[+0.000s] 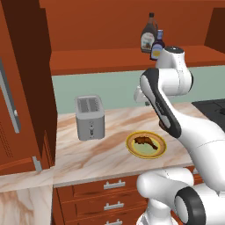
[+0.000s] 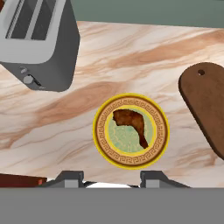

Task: Pick the chicken drumstick from the plate and place it on the cutting board. Then pick the condiment bottle from the cabinet and place it next to the cutting board.

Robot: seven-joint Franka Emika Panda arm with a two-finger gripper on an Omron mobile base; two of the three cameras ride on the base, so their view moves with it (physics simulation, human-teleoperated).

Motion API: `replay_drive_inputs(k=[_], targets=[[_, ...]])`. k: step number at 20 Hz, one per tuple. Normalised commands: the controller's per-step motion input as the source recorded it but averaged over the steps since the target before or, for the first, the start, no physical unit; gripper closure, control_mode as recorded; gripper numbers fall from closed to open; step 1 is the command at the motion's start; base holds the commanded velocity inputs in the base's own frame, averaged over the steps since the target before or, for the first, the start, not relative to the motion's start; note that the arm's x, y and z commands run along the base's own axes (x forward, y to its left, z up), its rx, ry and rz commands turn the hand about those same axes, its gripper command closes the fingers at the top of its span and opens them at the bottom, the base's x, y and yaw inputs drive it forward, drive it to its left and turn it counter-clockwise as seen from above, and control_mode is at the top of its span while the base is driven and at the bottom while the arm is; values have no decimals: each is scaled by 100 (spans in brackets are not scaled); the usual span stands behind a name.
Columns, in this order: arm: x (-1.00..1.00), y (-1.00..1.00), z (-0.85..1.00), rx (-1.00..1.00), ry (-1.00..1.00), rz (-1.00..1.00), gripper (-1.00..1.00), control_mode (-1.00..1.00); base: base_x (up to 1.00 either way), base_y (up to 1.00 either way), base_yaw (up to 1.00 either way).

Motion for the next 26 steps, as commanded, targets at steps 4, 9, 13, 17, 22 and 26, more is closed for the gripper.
replay_drive_inputs(k=[4, 9, 13, 17, 22, 26], targets=[[-6, 0, -1, 0, 0, 0, -100, -100, 0, 0, 0], [-21, -6, -16, 0, 0, 2, -100, -100, 0, 0, 0], [-24, -20, -17, 0, 0, 6, -100, -100, 0, 0, 0], [-19, -14, -13, 0, 0, 6, -100, -100, 0, 0, 0], [-20, -11, -18, 0, 0, 7, -100, -100, 0, 0, 0], [-16, -4, -21, 0, 0, 8, -100, -100, 0, 0, 0]])
